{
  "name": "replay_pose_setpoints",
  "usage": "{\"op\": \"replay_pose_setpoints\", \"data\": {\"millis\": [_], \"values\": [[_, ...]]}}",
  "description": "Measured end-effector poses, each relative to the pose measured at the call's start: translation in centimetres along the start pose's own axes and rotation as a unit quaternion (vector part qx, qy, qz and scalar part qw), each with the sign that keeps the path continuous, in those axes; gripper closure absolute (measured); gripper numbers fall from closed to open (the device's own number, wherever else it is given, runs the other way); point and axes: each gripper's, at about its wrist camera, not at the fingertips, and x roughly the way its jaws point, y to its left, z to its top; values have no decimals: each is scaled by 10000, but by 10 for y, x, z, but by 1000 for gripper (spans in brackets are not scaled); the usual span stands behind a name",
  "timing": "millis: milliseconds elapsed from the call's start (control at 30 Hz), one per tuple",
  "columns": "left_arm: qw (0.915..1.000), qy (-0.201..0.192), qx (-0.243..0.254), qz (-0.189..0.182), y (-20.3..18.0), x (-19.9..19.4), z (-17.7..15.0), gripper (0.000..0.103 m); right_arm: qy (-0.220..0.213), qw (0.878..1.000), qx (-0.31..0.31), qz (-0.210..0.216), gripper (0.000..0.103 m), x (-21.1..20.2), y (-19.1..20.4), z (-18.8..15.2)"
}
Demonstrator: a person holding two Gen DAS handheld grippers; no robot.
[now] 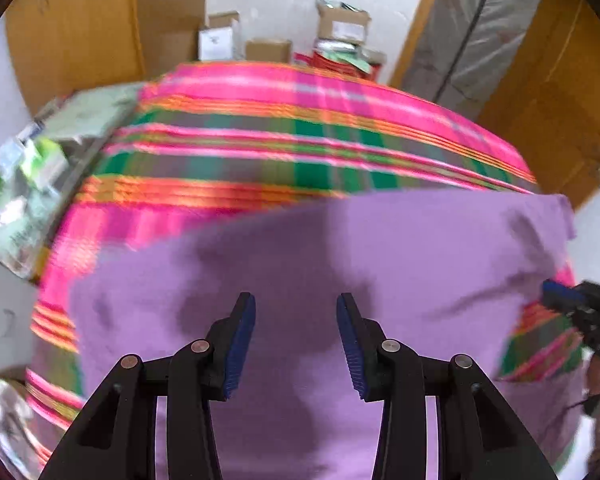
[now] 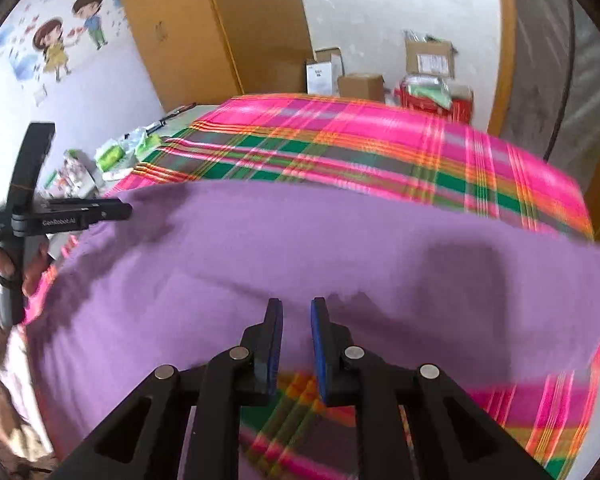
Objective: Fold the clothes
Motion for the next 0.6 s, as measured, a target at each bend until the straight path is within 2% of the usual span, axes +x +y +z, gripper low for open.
{"op": "replay_pose_setpoints", "data": {"millis": [100, 300, 433, 600], "values": [[9995, -48, 194, 240, 14, 6, 10, 59, 61, 9996, -264, -43, 73, 22, 7, 21], [9961, 5, 809, 354, 24, 21, 22, 59, 194, 9972, -713, -93, 67, 61, 21, 60], [9884, 51, 1498, 265, 16, 28, 24, 59, 396, 9937, -1043, 32, 63, 87, 30, 79], [9839, 303, 1743, 255, 16, 45, 30, 59, 558, 9865, -1523, -207, 62, 112, 37, 93]]}}
